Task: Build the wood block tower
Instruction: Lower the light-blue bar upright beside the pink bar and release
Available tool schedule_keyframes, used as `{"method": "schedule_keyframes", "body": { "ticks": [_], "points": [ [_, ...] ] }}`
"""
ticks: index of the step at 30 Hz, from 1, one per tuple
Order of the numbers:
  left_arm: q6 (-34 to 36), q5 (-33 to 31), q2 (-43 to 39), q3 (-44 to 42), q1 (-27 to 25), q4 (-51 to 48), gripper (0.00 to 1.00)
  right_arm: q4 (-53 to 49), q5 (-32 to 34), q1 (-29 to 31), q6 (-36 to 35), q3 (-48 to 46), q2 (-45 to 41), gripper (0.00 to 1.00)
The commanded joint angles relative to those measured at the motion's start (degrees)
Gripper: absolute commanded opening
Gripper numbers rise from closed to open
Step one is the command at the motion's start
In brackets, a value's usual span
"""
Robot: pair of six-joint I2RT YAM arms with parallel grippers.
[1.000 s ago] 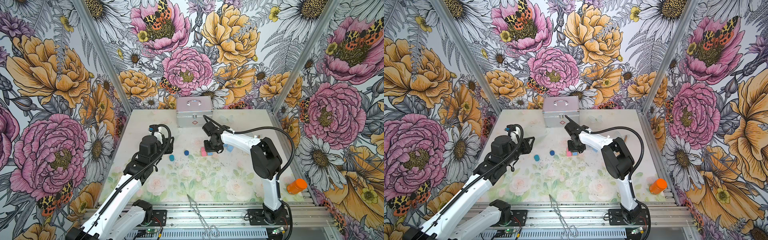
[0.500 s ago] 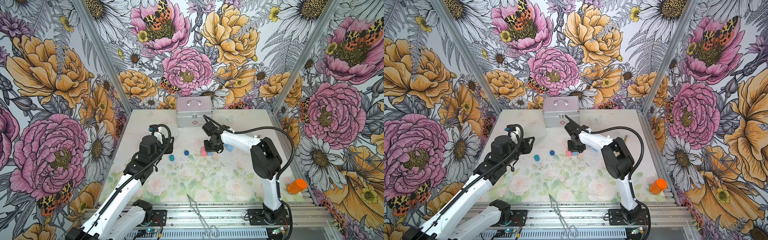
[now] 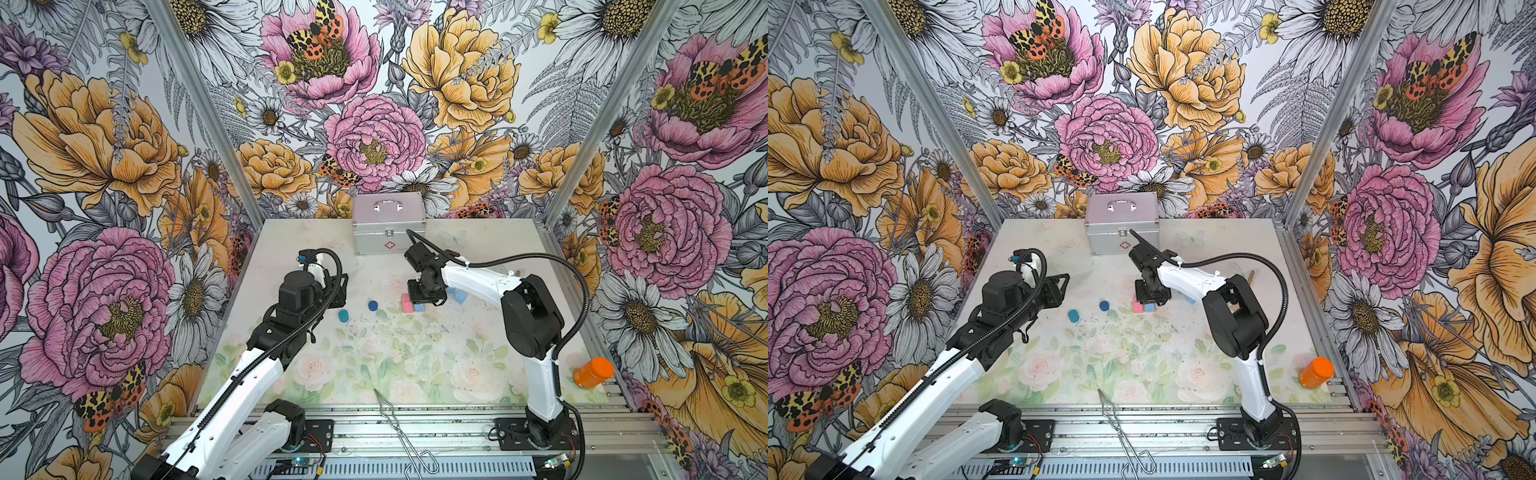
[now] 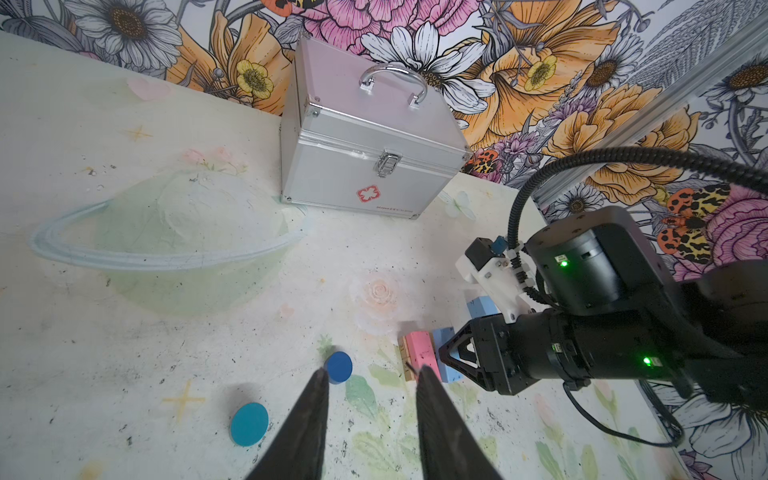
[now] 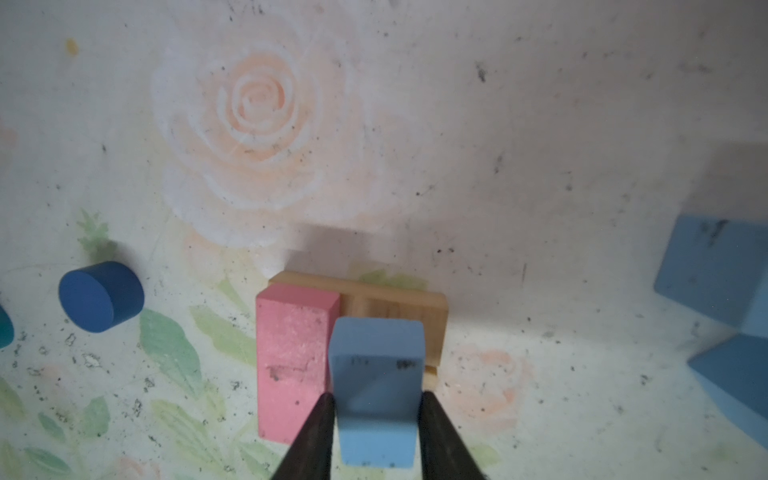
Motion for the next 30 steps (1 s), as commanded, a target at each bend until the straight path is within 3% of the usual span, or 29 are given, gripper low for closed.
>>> {"method": "schedule_keyframes", "body": {
  "ticks": [1,16,23,25,28,30],
  "points": [
    [0.96,0.49,-0.22,-0.25,-0.12,0.54,0.37,-0.16,0.53,0.34,0.94,1.73,1.13,0.37],
    [0.71,1.8,0.71,0.25,-0.25,0.71,0.36,-0.25,3.19,-0.52,0.52,1.66,-4.26,0.39],
    [-0.09,5.26,5.28,2.11,-1.85,1.02,0.28,-0.01,5.08,-1.31,-0.76,0.1,-11.86,0.4],
    [-0.22,5.94,7.35,2.96,-2.63,0.98,0.24,0.39,5.32,-1.8,-1.31,-1.19,-13.67,0.34],
    [-0.27,6.52,11.11,4.6,-4.41,0.94,0.18,3.39,3.93,-3.17,-1.78,-5.03,-16.16,0.02],
    [-0.4,6.49,13.9,5.84,-5.65,0.93,0.13,6.64,1.68,-4.33,-1.73,-8.26,-17.53,0.0]
  ]
}}
